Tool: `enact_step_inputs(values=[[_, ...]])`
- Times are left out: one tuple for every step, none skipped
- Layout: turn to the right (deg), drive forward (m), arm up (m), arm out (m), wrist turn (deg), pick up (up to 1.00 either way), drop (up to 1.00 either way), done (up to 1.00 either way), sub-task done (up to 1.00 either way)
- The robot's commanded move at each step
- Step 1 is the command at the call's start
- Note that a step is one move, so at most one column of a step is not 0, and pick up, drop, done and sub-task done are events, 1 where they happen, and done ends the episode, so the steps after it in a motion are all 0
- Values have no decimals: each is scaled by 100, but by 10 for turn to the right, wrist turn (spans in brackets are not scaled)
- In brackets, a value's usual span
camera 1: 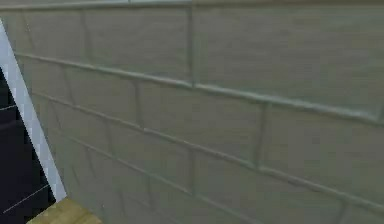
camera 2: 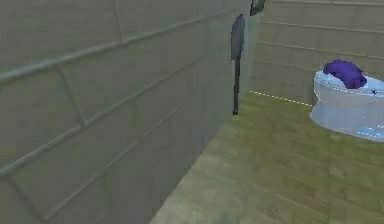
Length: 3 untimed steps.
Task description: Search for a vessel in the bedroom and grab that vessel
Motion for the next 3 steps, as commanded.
enact_step_inputs(values=[[-450, 0, 0, 0, 0, 0, 0, 0, 0], [-240, 0, 0, 0, 0, 0, 0, 0, 0], [0, 55, 0, 0, 0, 0, 0, 0, 0]])
